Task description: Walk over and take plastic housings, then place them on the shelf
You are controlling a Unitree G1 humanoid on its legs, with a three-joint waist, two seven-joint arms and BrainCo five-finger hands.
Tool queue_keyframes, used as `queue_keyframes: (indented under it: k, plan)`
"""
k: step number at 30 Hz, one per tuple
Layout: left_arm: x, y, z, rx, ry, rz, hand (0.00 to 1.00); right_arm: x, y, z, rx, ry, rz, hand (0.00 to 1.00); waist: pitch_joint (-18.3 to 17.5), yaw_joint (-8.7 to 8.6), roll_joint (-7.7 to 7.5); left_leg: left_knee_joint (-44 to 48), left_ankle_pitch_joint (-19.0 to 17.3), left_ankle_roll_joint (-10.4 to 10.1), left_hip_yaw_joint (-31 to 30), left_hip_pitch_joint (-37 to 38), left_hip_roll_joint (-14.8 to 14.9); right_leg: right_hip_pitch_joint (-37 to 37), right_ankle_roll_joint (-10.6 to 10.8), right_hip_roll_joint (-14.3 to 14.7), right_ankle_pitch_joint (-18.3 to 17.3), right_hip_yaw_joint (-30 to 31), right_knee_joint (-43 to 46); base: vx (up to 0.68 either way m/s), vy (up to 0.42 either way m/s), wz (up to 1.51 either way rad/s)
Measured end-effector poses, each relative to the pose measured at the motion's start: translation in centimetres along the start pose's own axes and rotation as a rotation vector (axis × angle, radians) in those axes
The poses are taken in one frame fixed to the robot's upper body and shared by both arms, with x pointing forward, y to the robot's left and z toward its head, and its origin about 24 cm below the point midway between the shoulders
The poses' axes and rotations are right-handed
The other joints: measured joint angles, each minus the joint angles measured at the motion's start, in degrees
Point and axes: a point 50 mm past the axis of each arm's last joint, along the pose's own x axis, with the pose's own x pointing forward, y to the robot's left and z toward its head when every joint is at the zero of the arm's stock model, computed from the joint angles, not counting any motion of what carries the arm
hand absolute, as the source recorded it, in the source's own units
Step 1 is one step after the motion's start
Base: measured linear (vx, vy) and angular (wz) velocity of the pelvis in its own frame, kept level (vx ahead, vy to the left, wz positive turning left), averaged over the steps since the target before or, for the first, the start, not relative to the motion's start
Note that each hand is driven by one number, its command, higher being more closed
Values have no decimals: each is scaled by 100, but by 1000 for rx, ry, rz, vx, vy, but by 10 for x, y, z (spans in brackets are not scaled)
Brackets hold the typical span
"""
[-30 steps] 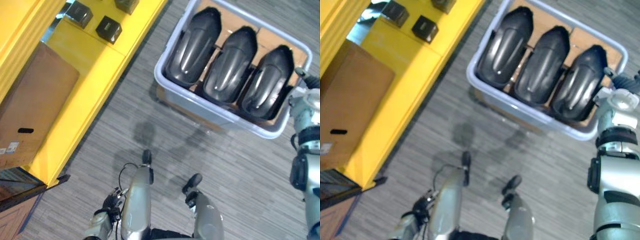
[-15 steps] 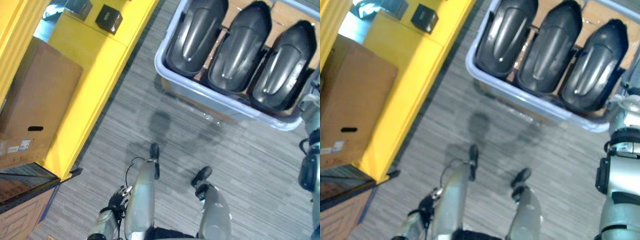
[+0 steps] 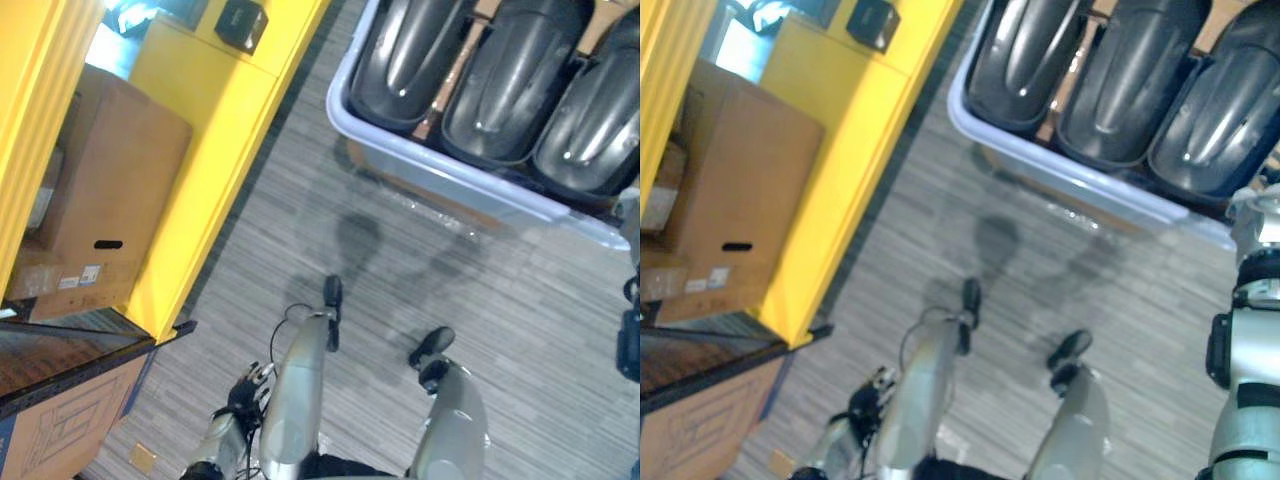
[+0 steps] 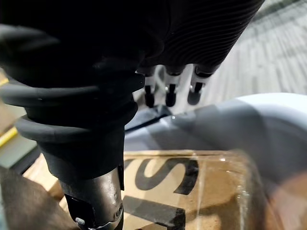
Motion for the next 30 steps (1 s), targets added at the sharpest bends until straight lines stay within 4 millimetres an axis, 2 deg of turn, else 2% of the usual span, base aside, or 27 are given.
queue_keyframes:
  k: [11, 17, 21, 23, 26, 30]
  plan:
    - [0, -3, 2, -8, -33, -36, 0, 2, -5, 2, -84, -17, -15, 0, -10, 105, 15, 182, -7, -46, -109, -155, 93, -160, -108, -5, -144, -3, 322, 0, 0, 0]
    - [0, -4, 2, -7, -35, -39, 0, 0, -10, 10, -63, -48, -122, 0, -10, 116, 16, 225, -11, -47, -118, -162, 102, -153, -122, -4, -161, -12, 346, 16, -2, 0]
    - [0, -4, 2, -4, -34, -41, 0, -1, -28, 37, 42, -143, -301, 0, -17, 110, 26, 256, -14, -44, -119, -161, 110, -143, -121, -3, -160, -14, 356, 0, 0, 0]
    - [0, -4, 1, -1, -27, -42, 0, -4, -45, 60, 98, -233, -417, 0, -32, 102, 49, 264, -14, -43, -120, -135, 113, -111, -116, 1, -156, -12, 351, 0, 0, 0]
    - [-1, -3, 0, -1, -20, -41, 0, -8, -54, 76, 140, -312, -498, 0, -33, 90, 50, 223, -14, -44, -94, 27, 119, 20, -114, 8, -154, -3, 319, 9, -4, -2]
    - [-1, -3, -3, 0, 1, -43, 0, -13, -56, 90, 206, -379, -498, 0, -65, 71, 99, 102, 1, -58, -60, 172, 121, 147, -79, 37, -127, -4, 186, 4, -11, -4]
